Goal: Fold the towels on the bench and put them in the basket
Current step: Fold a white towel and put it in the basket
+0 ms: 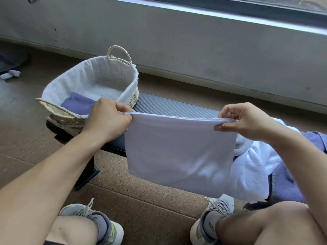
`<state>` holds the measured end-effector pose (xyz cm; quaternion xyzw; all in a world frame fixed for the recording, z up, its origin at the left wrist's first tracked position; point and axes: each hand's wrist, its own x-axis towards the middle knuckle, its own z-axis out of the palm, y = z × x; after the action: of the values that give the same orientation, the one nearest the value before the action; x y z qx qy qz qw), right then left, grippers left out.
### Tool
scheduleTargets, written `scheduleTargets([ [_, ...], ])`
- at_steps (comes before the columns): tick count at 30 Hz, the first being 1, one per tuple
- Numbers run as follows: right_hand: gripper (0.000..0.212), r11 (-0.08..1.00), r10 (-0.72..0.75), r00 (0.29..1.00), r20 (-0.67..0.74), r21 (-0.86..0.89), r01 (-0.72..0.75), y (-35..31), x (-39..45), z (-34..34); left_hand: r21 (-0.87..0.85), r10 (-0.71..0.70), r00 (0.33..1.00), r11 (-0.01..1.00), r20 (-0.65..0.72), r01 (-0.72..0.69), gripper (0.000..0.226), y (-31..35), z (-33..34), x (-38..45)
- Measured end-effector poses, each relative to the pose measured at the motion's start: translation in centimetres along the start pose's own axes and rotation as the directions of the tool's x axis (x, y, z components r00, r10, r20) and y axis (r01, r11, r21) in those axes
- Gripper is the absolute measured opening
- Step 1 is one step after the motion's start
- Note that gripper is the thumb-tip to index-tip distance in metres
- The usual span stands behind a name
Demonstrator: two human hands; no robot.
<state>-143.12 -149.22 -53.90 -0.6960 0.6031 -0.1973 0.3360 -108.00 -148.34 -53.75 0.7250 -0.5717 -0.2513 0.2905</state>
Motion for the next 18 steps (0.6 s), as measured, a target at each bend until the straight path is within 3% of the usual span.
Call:
scheduleTargets([
  [3,0.031,0.981,0.077,0.993,-0.084,-0.174,-0.090,0.2,0.4,-0.3,0.016,0.047,0.998,0.999,-0.042,-0.046,0.013,0.2,0.3,0.0],
  [7,0.028,0.960,0.122,0.980,-0.156,-0.233,-0.156,0.4,0.5,-0.7,0.071,0.086,0.993,0.994,-0.086,-0.080,0.014,0.3,0.4,0.4],
  [11,0.015,0.932,0.147,0.983,-0.114,-0.318,-0.176,0.2,0.3,-0.8,-0.108,-0.014,1.000,0.994,0.019,0.016,0.018,0.2,1.3,0.8],
  [15,0.026,0.944,0.179,0.944,-0.278,-0.220,-0.244,0.0,0.4,-0.8,-0.455,-0.094,0.981,0.876,0.168,0.162,0.025,0.3,1.9,1.4],
  [18,0.024,0.978,0.196,0.909,-0.368,0.007,-0.208,-0.2,0.5,-0.2,-0.582,-0.059,0.985,0.800,0.162,0.144,0.028,0.3,2.1,1.6],
])
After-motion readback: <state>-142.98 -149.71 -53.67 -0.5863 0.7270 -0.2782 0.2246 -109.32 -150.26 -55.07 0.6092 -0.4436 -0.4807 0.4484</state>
